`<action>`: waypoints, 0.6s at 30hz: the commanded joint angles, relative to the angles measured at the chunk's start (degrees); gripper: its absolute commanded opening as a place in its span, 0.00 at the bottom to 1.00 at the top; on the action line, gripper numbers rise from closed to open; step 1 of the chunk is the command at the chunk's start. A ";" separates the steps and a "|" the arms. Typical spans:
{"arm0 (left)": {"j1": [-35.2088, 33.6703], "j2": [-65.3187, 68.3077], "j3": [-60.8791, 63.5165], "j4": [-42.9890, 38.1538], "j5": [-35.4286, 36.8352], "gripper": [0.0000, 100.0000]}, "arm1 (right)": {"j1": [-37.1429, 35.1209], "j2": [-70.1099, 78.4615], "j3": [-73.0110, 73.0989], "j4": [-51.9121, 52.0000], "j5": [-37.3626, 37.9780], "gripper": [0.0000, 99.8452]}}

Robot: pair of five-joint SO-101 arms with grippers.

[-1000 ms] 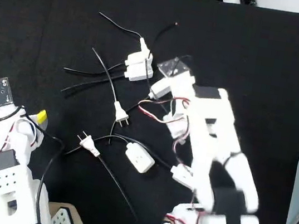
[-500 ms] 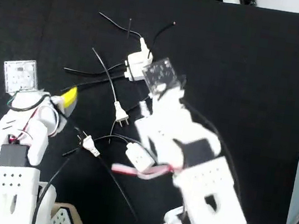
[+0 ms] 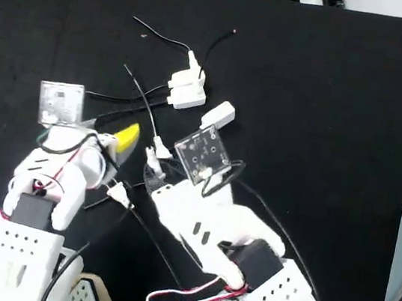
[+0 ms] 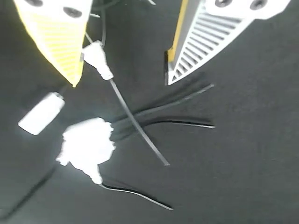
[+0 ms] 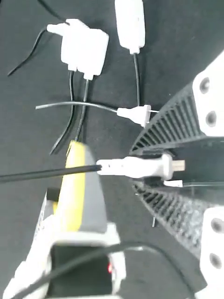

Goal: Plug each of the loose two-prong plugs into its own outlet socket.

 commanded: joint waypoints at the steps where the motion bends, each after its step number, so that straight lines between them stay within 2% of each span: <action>1: 5.41 -1.58 -4.53 2.02 0.09 0.28 | -0.79 -1.10 0.22 -1.93 -0.62 0.01; 7: 11.30 -13.10 -6.99 11.96 -4.48 0.28 | -0.62 -1.01 0.84 -1.85 -0.70 0.01; 12: 15.60 -20.92 -4.62 17.05 -6.33 0.28 | 0.09 -1.10 0.84 -1.41 -0.70 0.01; 18: 7.69 -18.99 -4.26 16.79 -5.98 0.29 | 8.26 -1.71 0.31 1.32 -1.14 0.01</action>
